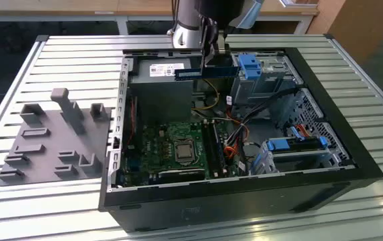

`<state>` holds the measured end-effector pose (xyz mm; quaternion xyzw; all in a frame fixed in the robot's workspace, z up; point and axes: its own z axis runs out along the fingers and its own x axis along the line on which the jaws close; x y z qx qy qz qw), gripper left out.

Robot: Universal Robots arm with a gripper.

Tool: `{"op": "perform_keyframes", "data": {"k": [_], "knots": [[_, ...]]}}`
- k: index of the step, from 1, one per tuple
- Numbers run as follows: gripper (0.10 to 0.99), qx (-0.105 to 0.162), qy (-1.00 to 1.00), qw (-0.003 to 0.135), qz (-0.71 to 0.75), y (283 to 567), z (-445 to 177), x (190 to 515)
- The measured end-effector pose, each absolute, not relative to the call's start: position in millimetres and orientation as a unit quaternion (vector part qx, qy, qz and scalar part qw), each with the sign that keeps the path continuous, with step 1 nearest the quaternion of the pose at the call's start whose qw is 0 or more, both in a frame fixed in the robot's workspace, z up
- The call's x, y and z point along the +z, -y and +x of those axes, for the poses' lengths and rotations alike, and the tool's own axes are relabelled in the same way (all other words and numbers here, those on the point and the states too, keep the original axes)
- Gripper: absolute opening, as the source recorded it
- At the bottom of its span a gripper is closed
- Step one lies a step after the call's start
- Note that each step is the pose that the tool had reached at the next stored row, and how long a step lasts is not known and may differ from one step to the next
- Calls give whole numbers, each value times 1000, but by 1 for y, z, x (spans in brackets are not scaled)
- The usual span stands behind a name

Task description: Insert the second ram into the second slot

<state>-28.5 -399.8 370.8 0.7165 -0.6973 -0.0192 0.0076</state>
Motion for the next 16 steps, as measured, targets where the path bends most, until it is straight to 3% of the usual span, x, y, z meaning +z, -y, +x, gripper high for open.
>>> {"op": "perform_keyframes", "data": {"k": [16], "knots": [[137,-19,697,8,716,402,-29,371]]}}
